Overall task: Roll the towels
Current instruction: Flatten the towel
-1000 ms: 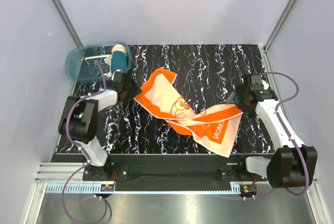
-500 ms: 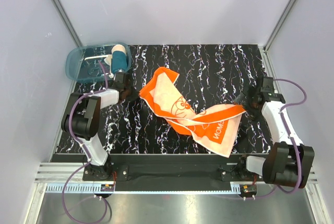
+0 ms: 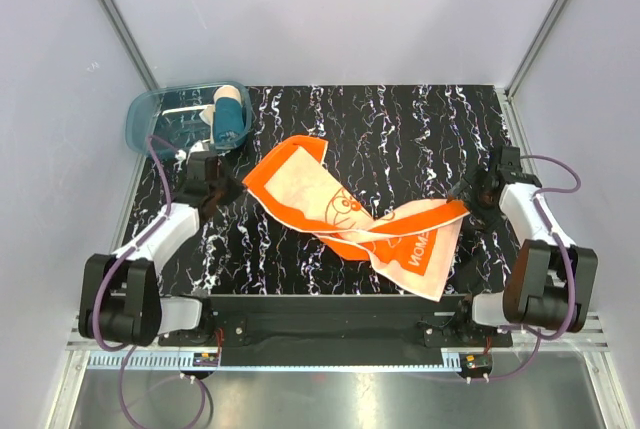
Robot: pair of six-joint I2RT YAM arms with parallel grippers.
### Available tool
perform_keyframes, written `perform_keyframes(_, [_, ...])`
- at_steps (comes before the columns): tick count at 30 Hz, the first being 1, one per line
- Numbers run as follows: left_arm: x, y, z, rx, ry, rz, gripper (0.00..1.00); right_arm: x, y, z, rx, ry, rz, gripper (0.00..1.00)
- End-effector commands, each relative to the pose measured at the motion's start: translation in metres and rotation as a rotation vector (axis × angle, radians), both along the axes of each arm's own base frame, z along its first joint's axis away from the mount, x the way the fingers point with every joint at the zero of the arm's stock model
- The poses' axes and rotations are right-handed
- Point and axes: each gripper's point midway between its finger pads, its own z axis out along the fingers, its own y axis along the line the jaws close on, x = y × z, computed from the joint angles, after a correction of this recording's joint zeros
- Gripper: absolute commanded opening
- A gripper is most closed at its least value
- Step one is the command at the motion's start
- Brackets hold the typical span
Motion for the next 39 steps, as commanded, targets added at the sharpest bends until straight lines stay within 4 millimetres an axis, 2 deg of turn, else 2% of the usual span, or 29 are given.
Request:
perform_keyframes(1, [-0.013, 0.013, 0.0, 0.044, 0.006, 0.008, 0.0, 0.015, -0.003, -0.005, 0.006, -0.016, -0.013, 0.97])
perform_keyframes(5, [-0.018, 0.017, 0.009, 0.049, -0.015, 0.001, 0.0, 0.029, -0.007, -0.007, 0.001, -0.011, -0.019, 0.91])
perform_keyframes(8, [-0.02, 0.02, 0.012, 0.058, -0.022, 0.002, 0.0, 0.035, -0.007, -0.009, 0.004, -0.016, -0.013, 0.8])
perform_keyframes(9, [-0.02, 0.021, 0.013, 0.059, -0.024, 0.004, 0.0, 0.036, -0.007, -0.01, 0.007, -0.015, -0.012, 0.7])
perform_keyframes(12, [-0.02, 0.022, 0.014, 0.059, -0.027, 0.003, 0.0, 0.04, -0.01, -0.011, -0.008, -0.023, -0.015, 0.52])
perform_keyframes(13, [-0.02, 0.022, 0.014, 0.058, -0.027, 0.001, 0.0, 0.043, -0.012, -0.009, -0.013, -0.036, -0.015, 0.39])
perform_keyframes(17, [-0.019, 0.021, 0.017, 0.055, -0.033, -0.003, 0.0, 0.049, -0.022, -0.005, -0.068, -0.07, -0.029, 0.22])
perform_keyframes(19, [-0.017, 0.021, 0.023, 0.053, -0.044, -0.009, 0.0, 0.052, -0.021, -0.005, -0.06, -0.073, -0.021, 0.09])
perform_keyframes(20, [-0.016, 0.019, 0.025, 0.046, -0.051, -0.019, 0.0, 0.055, -0.02, -0.001, -0.056, -0.083, -0.02, 0.0])
perform_keyframes(24, [-0.007, 0.014, 0.053, 0.054, -0.097, -0.072, 0.0, 0.073, -0.019, 0.019, -0.039, -0.13, -0.012, 0.0])
perform_keyframes(25, [0.007, 0.013, 0.076, 0.058, -0.134, -0.074, 0.0, 0.087, -0.017, 0.037, -0.023, -0.17, 0.0, 0.0])
perform_keyframes(26, [0.013, 0.013, 0.085, 0.066, -0.143, -0.076, 0.0, 0.095, -0.018, 0.046, -0.025, -0.184, 0.002, 0.0])
perform_keyframes(28, [0.029, 0.011, 0.107, 0.057, -0.168, -0.079, 0.0, 0.112, -0.015, 0.05, 0.007, -0.17, 0.023, 0.0])
perform_keyframes(29, [0.049, 0.007, 0.129, 0.046, -0.197, -0.089, 0.0, 0.138, -0.018, 0.082, 0.005, -0.241, 0.032, 0.0])
perform_keyframes(30, [0.062, 0.003, 0.144, 0.029, -0.216, -0.094, 0.0, 0.151, -0.01, 0.093, 0.049, -0.257, 0.061, 0.0])
perform_keyframes(31, [0.078, -0.001, 0.133, 0.014, -0.169, -0.103, 0.0, 0.178, -0.01, 0.112, 0.069, -0.277, 0.08, 0.0])
perform_keyframes(32, [0.101, -0.01, 0.183, -0.015, -0.265, -0.133, 0.0, 0.191, -0.01, 0.122, 0.079, -0.287, 0.095, 0.0])
perform_keyframes(33, [0.112, -0.016, 0.192, -0.033, -0.259, -0.155, 0.0, 0.204, -0.007, 0.135, 0.102, -0.31, 0.116, 0.0])
perform_keyframes(34, [0.134, -0.023, 0.181, -0.051, -0.224, -0.185, 0.0, 0.226, -0.012, 0.164, 0.09, -0.355, 0.129, 0.0])
perform_keyframes(35, [0.145, -0.035, 0.206, -0.083, -0.266, -0.241, 0.0, 0.235, -0.014, 0.181, 0.081, -0.386, 0.137, 0.0])
perform_keyframes(36, [0.154, -0.037, 0.264, -0.073, -0.364, -0.263, 0.0, 0.247, -0.013, 0.188, 0.095, -0.402, 0.157, 0.0])
perform_keyframes(37, [0.167, -0.04, 0.278, -0.068, -0.389, -0.278, 0.0, 0.249, -0.014, 0.244, 0.068, -0.518, 0.171, 0.0])
perform_keyframes(38, [0.168, -0.041, 0.301, -0.062, -0.431, -0.291, 0.0, 0.249, -0.018, 0.262, 0.056, -0.558, 0.172, 0.0])
perform_keyframes(39, [0.16, -0.04, 0.35, -0.045, -0.532, -0.298, 0.0, 0.245, -0.019, 0.283, 0.043, -0.604, 0.175, 0.0])
